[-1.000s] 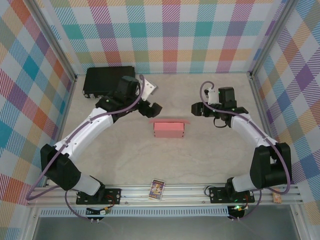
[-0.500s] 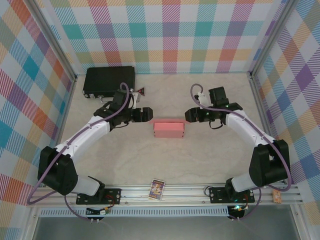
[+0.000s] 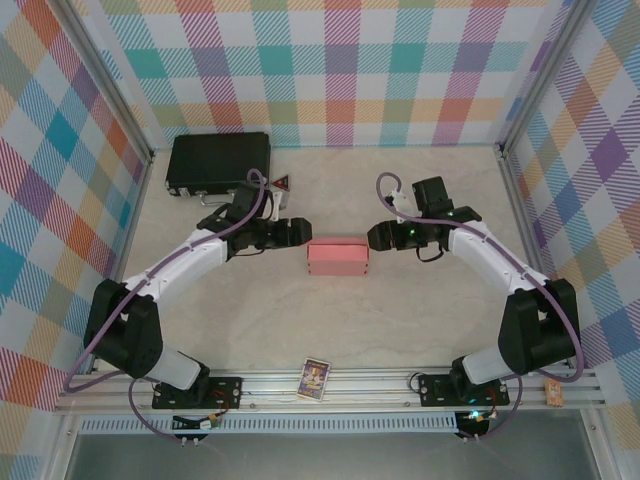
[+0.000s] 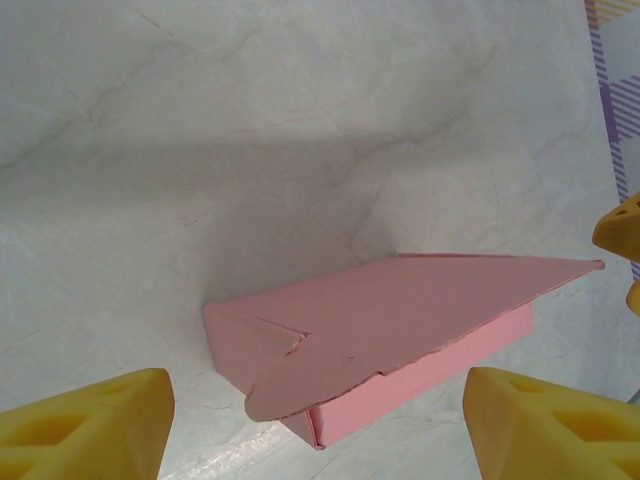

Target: Fold the paper box

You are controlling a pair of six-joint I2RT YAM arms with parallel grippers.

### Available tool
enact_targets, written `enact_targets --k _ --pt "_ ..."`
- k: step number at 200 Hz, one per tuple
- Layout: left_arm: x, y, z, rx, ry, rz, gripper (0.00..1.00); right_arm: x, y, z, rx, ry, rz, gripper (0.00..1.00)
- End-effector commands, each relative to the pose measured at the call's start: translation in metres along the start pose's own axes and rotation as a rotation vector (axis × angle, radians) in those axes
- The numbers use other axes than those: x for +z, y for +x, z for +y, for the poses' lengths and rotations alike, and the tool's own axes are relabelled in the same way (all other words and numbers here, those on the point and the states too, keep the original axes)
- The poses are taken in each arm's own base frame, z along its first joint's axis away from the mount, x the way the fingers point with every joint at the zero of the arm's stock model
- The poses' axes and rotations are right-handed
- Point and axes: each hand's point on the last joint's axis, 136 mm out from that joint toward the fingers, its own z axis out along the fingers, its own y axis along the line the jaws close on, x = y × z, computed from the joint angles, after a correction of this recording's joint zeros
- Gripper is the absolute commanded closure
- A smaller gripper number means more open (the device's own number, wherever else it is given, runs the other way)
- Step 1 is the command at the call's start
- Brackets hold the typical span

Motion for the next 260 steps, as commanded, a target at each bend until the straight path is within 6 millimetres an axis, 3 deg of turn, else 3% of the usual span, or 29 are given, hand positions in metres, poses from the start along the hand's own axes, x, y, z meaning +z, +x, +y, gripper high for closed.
enact_targets --k 1,91,134,192,260 --pt "0.003 -0.001 -0.007 -0.005 0.053 0.013 0.26 -0.001 0.008 0.006 -0.003 -0.014 0.018 0.38" --pt "0.013 0.003 -0.018 0.041 0.131 0.064 0.31 0.004 0.010 0.011 -0.005 -0.034 0.035 0.39" --pt "0.012 0.003 -0.024 0.049 0.163 0.071 0.39 0.008 0.013 0.015 -0.006 -0.052 0.053 0.42" --pt "0.002 0.000 -0.013 0.084 0.079 0.040 0.37 0.011 0.015 0.012 -0.009 -0.035 0.062 0.42" --pt "-0.003 0.005 -0.036 0.168 0.154 0.044 0.40 0.012 0.018 0.012 -0.008 -0.033 0.072 0.44"
